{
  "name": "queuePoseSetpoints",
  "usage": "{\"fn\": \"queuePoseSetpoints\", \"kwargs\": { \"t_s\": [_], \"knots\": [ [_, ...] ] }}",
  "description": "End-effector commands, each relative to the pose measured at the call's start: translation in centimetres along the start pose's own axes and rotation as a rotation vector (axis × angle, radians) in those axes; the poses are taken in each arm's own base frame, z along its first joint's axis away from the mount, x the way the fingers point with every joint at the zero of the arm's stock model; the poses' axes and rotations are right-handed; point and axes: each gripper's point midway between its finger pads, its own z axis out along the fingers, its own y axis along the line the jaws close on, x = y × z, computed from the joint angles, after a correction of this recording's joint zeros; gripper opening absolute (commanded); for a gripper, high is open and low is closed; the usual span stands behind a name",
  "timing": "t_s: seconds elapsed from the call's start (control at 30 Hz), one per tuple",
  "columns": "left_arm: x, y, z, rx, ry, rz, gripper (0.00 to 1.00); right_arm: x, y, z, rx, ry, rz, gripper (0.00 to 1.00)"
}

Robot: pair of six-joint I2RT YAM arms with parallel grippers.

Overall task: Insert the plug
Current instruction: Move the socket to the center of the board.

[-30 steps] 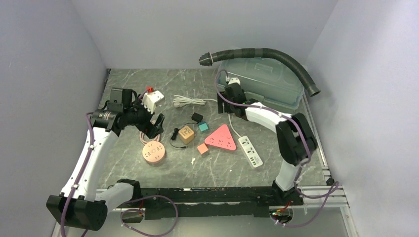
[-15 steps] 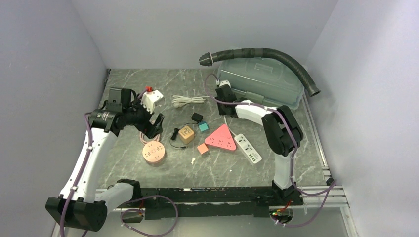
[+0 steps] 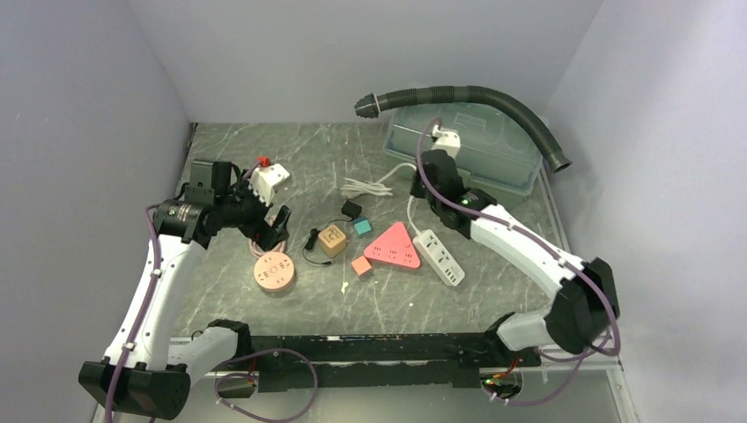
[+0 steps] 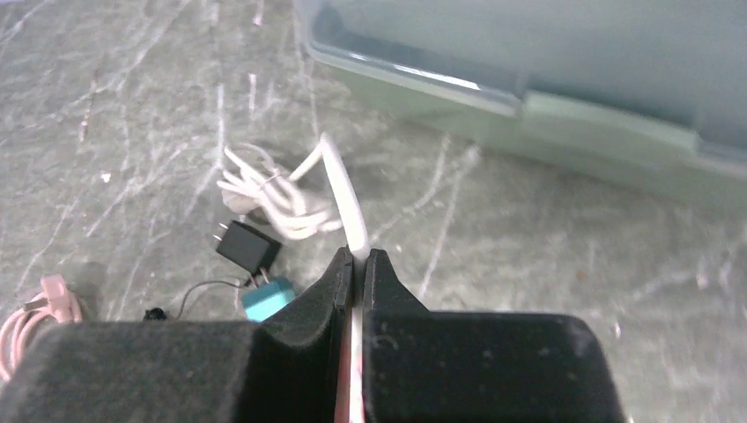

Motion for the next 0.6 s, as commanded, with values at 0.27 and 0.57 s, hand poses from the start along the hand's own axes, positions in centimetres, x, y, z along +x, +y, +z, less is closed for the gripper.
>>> {"fn": "queuePoseSetpoints", "kwargs": {
  "t_s": [0.27,0.57],
  "knots": [
    [-2.0,-0.4,-1.5,-0.003,-0.067,0.048,1.00,3.8,-12.4,-9.0,0.426,-0.032,0.243,0.00],
    [-2.9,-0.8,-2.0,0.014,-0.091,0.045,1.00,3.9,-18.0,-12.0,0.603,-0.027,0.460,0.00]
  ]
}}
